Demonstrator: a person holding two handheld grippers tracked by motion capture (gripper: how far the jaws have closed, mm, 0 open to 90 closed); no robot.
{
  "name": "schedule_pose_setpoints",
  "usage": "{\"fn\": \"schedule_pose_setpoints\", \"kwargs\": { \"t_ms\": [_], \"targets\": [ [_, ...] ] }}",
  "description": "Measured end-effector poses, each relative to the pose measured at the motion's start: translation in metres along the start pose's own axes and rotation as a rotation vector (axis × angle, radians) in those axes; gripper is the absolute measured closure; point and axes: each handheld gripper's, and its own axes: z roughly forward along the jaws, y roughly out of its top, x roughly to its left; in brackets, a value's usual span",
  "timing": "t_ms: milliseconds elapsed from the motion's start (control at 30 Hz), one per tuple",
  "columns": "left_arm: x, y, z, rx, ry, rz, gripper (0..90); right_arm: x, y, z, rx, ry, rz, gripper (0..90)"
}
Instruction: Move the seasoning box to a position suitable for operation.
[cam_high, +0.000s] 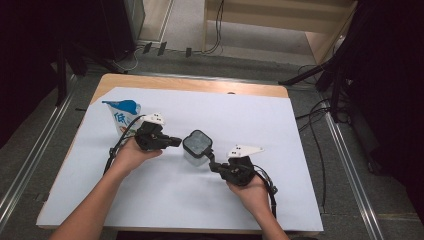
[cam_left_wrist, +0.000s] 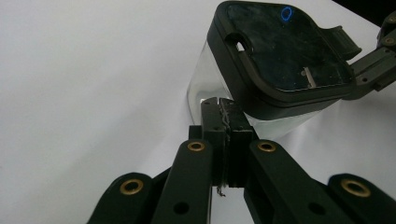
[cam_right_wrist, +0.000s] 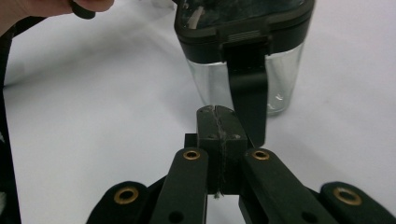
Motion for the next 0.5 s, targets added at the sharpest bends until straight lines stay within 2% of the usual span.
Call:
{"fn": "schedule_pose_setpoints", "kwargs": {
  "t_ms": [233, 500],
  "targets": [
    [-0.002, 0.0, 0.005, 0.008, 0.0, 0.01, 90.0, -0.005, 0.001, 0.006, 0.0, 0.016, 0.023, 90.0],
    [-0.007, 0.0, 0.007, 0.016, -0.022, 0.012, 90.0, -0.01, 0.002, 0.004, -0.006, -0.005, 0.023, 90.0]
  ]
}}
